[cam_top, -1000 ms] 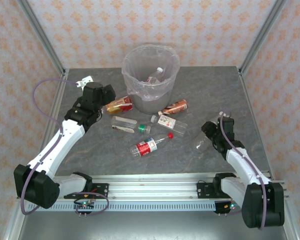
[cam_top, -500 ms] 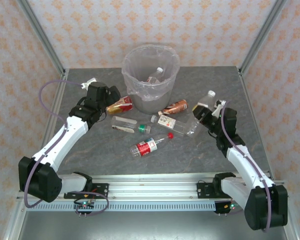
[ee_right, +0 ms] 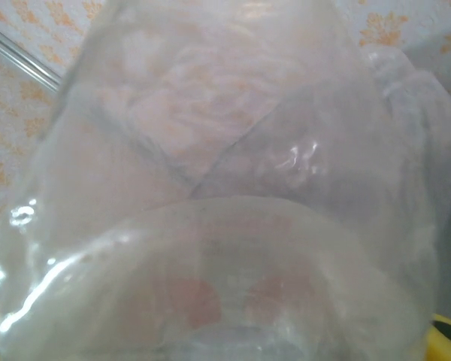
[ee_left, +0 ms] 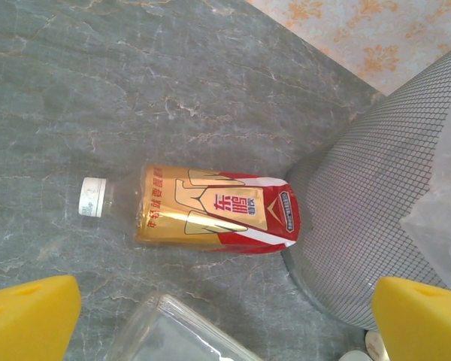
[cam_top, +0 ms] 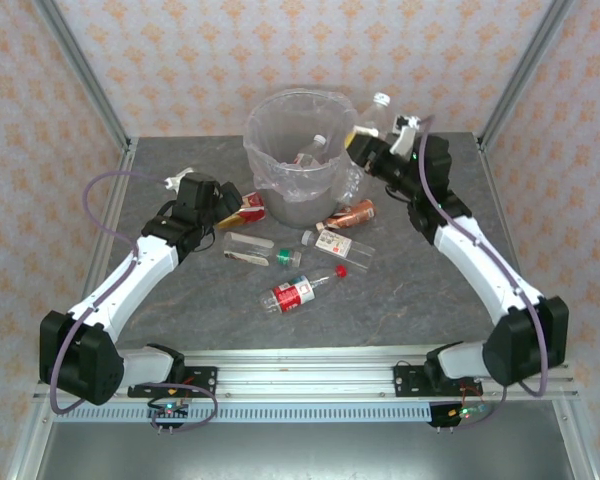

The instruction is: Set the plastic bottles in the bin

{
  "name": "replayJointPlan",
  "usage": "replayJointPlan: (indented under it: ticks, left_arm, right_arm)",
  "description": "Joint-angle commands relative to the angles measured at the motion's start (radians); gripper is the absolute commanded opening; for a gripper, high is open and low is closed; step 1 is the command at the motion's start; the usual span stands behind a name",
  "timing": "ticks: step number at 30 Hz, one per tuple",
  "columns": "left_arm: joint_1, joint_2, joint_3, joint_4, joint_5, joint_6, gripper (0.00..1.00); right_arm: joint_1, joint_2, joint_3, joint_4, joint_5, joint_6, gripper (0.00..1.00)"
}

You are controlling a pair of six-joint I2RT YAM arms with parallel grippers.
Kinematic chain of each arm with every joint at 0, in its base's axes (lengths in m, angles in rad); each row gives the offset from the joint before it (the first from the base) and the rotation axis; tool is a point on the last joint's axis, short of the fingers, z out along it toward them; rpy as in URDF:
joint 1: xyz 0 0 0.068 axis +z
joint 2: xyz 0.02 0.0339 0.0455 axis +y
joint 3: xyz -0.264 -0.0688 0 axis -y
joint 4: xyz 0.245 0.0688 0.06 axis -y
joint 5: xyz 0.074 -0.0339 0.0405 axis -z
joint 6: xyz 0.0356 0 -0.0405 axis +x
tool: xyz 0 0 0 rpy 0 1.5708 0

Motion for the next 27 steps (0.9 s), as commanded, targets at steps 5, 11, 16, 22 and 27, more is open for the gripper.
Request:
replayJointPlan:
  ticks: [5, 11, 16, 22, 27]
  left_arm:
    - [0.008, -0.013, 0.025, -0.066, -0.025, 0.056, 1.0]
    - [0.007, -0.017, 0.024, -0.064, -0.017, 0.083, 1.0]
    - [0.008, -0.026, 0.023, -0.082, -0.027, 0.097, 1.0]
    - [0.01, -0.068, 0.012, -0.109, -0.045, 0.118, 1.0]
    - [0.01, -0.101, -0.006, -0.116, -0.057, 0.125, 1.0]
  right_arm:
    - [0.031, 0.211, 0.317, -0.171, -0.011, -0.061, 0.51]
    - [0.078, 0.433, 0.741, -0.497, 0.042, -0.247, 0.51]
    - [0.082, 0.637, 1.107, -0.745, 0.129, -0.375, 0.51]
    - [0.084, 0.852, 1.453, -0.956, 0.147, -0.488, 0.51]
    - [0.084, 0.87, 1.449, -0.974, 0.158, -0.547, 0.52]
